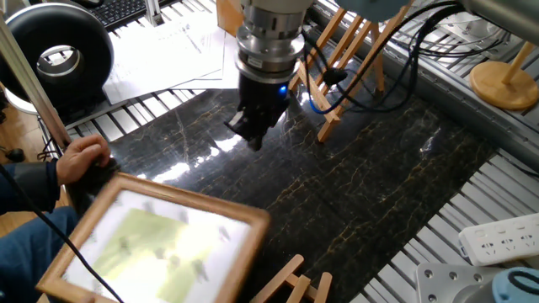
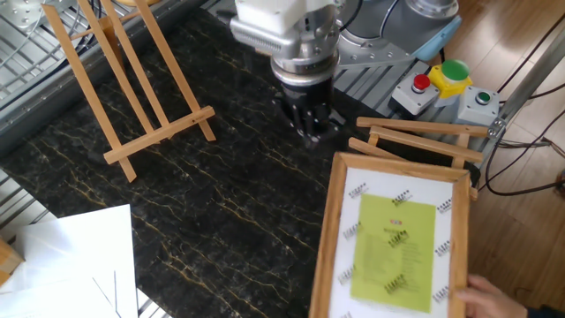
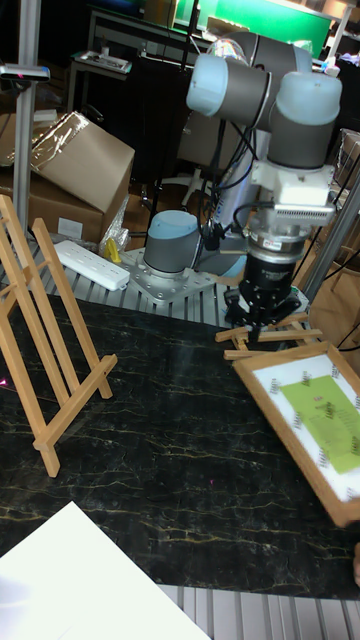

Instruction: Take the photo frame down from the bracket

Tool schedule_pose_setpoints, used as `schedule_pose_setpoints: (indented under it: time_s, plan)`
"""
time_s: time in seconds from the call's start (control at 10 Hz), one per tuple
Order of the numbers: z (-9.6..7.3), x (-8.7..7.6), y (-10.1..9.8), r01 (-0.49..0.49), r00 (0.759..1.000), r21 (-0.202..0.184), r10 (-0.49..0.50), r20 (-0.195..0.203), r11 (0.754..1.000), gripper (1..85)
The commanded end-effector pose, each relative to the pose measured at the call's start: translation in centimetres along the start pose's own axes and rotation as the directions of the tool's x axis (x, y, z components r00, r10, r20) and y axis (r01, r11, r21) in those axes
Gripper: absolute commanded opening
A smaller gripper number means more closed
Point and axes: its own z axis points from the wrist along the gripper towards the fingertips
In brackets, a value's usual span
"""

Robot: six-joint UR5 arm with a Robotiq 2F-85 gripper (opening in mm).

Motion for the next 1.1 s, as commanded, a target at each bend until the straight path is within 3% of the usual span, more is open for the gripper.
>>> schedule_pose_setpoints:
  time_s: [0.0, 0.1, 0.3, 0.8, 1.0]
  plan:
    - [-1.6, 1.0, -3.6, 0.008, 0.999, 0.111, -0.013, 0.044, 0.994, 1.0]
    - [-1.8, 1.1, -4.8, 0.027, 0.997, 0.133, -0.036, 0.066, 0.991, 1.0]
    - [-1.6, 1.2, -5.7, 0.058, 0.994, 0.134, -0.069, 0.083, 0.989, 1.0]
    - [-0.2, -0.6, -5.6, 0.078, 0.990, 0.109, -0.089, 0.105, 0.991, 1.0]
    - [-0.1, -0.5, -5.3, 0.086, 0.990, 0.097, -0.096, 0.102, 0.992, 1.0]
